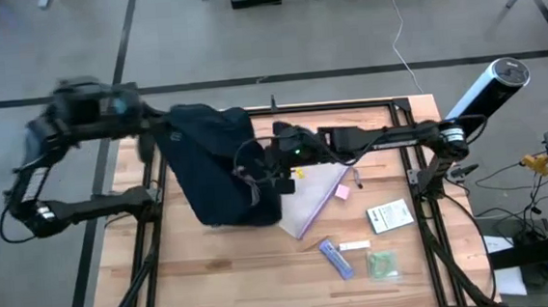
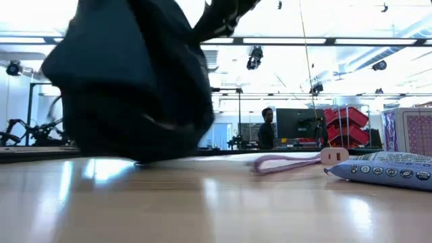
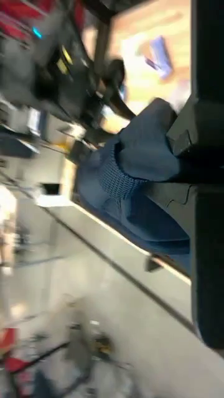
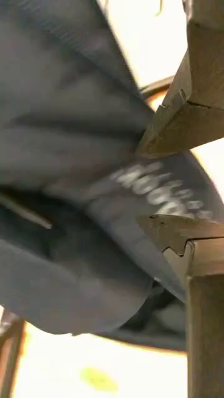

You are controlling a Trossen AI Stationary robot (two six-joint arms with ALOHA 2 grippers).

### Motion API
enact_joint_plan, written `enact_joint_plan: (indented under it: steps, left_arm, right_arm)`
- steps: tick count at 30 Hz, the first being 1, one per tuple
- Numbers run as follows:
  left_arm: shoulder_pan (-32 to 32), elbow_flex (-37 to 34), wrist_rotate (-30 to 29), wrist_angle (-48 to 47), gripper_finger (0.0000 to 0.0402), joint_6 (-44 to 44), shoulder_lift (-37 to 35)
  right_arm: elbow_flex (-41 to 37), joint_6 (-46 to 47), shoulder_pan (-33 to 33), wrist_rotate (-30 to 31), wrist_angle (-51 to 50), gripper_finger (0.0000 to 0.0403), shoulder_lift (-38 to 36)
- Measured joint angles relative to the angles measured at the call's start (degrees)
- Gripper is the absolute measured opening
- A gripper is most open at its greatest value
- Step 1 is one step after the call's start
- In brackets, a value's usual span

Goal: Unpack backpack
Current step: Remove the items from the backpack

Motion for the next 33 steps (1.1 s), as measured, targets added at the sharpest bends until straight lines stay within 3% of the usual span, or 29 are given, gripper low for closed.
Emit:
enact_joint_plan:
  steps: [4, 9, 15, 19, 25, 33]
  left_arm:
    - [-1.51, -0.36, 0.99, -0.35, 0.0001, -1.86, -0.44]
    - [-4.41, -5.67, 12.04, 3.57, 0.0, -2.5, 0.23]
    - [-8.24, -15.95, 14.22, 8.36, 0.0004, -2.23, 1.91]
    - [-8.6, -18.56, 14.37, 9.17, 0.0017, -2.2, 3.41]
    - [-8.64, -16.44, 21.09, 9.92, 0.0011, -2.11, 4.23]
    - [-8.64, -10.16, 20.19, 10.56, 0.0005, -0.59, 2.0]
  right_arm:
    - [-0.07, 1.5, 0.0, -0.02, 0.25, 0.013, -0.04]
    - [-1.03, 4.36, 0.25, -4.18, 0.2, 0.012, 2.04]
    - [-1.86, 7.16, 0.82, -4.59, 0.77, 0.0111, 6.89]
    - [-1.9, 7.83, 1.91, -4.55, 2.4, 0.011, 11.98]
    - [-1.92, 9.74, 2.54, -2.18, 14.24, 0.0108, 20.29]
    - [-1.91, 10.83, 3.15, 8.85, 38.25, 0.0074, 30.23]
